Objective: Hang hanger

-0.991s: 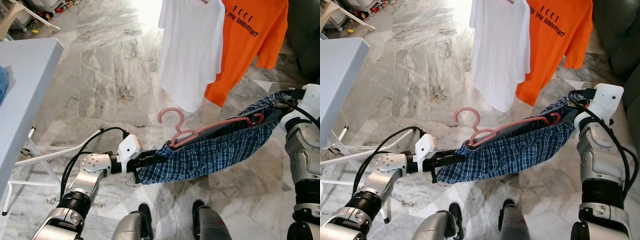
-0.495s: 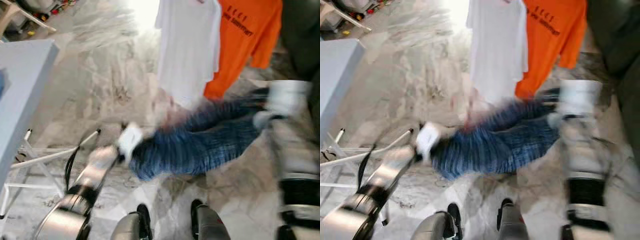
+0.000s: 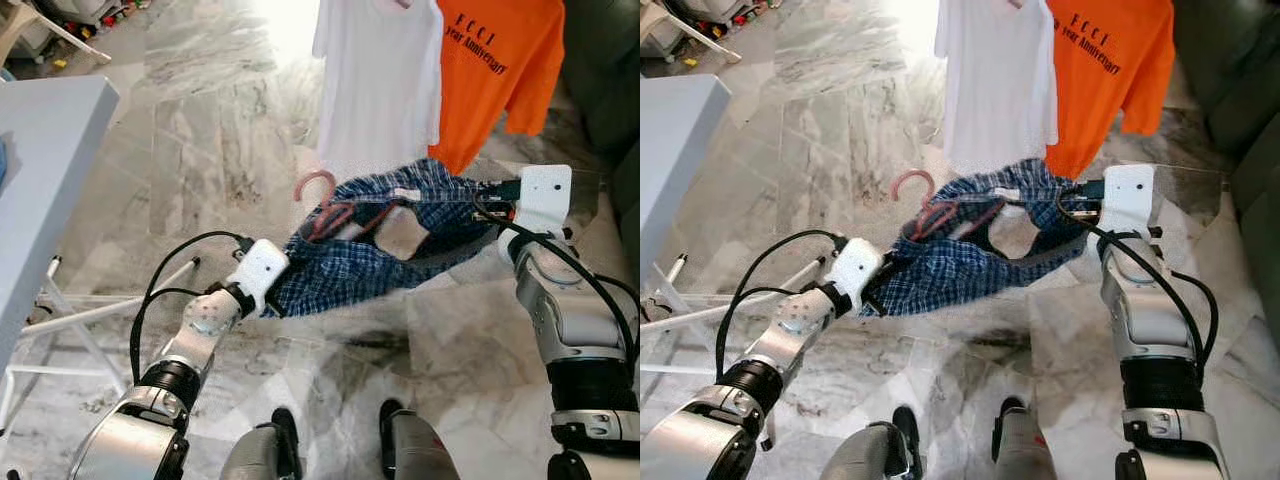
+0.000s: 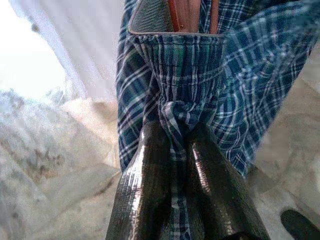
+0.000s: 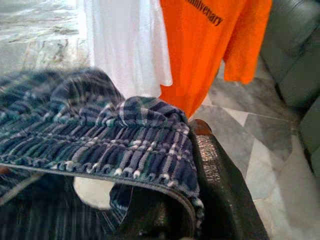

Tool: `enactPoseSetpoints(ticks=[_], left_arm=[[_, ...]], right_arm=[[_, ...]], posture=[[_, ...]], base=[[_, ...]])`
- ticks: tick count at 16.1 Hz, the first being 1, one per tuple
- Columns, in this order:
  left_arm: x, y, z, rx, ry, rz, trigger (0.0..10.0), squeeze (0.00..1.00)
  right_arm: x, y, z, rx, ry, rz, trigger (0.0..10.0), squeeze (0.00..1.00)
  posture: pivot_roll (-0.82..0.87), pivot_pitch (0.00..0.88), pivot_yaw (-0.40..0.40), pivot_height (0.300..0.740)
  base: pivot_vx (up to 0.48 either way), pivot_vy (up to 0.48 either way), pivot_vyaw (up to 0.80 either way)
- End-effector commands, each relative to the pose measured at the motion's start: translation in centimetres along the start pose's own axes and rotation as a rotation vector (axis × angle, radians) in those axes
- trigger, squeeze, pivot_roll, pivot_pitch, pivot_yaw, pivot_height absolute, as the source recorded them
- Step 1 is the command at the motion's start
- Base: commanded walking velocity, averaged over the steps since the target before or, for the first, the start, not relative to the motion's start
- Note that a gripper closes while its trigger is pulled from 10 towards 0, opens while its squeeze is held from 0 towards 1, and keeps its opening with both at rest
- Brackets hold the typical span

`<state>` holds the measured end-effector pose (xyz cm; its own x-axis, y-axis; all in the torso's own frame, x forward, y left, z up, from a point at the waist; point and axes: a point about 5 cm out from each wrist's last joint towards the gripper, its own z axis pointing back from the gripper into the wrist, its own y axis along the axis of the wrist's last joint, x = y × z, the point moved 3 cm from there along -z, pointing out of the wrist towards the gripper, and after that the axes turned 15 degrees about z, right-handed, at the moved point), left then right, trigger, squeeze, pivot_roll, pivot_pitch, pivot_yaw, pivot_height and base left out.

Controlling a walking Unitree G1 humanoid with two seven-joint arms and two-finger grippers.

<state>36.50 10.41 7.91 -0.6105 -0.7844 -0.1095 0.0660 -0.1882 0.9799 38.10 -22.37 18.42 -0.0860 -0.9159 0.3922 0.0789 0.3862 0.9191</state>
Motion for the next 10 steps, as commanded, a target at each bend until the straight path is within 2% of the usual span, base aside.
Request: enactPoseSetpoints(ticks=[1, 4, 6, 7, 9, 10], left_arm=[[0.2, -0.6, 0.5, -0.012, -0.015, -0.026, 0.0, 0.0], [1.3, -0.5, -0.2, 0.001, -0.025, -0.012, 0.0, 0.0], [2.4, -0.5, -0.6, 0.008, -0.053, -0.006, 0.0, 0.0], [3.5, -0.8, -0.8, 0.007, -0.075, -0.003, 0.0, 0.0], [4.7, -1.0, -1.2, 0.005, -0.1, 0.0, 0.0, 0.0], [5.0, -1.0, -1.3, 0.006, -0.104, 0.001, 0.0, 0.0]], right_arm=[[-0.1, 0.0, -0.1, -0.004, -0.008, 0.003, 0.0, 0.0], [-2.1, 0.8, -0.3, 0.028, 0.052, -0.028, 0.0, 0.0], [-3.5, 1.1, -0.2, 0.041, 0.094, -0.037, 0.0, 0.0], [-4.9, 1.4, 0.0, 0.046, 0.134, -0.053, 0.0, 0.0], [-6.5, 1.7, 0.5, 0.05, 0.184, -0.056, 0.0, 0.0], [-6.8, 1.6, 0.5, 0.046, 0.196, -0.056, 0.0, 0.0]], posture=[[-0.18, 0.272, 0.073, 0.74], [-0.18, 0.27, 0.073, 0.74], [-0.19, 0.268, 0.072, 0.74], [-0.19, 0.269, 0.073, 0.74], [-0.19, 0.269, 0.073, 0.74], [-0.19, 0.267, 0.068, 0.74]], base=[[0.0, 0.0, 0.0], [0.0, 0.0, 0.0], [0.0, 0.0, 0.0], [0.0, 0.0, 0.0], [0.0, 0.0, 0.0], [0.0, 0.0, 0.0]])
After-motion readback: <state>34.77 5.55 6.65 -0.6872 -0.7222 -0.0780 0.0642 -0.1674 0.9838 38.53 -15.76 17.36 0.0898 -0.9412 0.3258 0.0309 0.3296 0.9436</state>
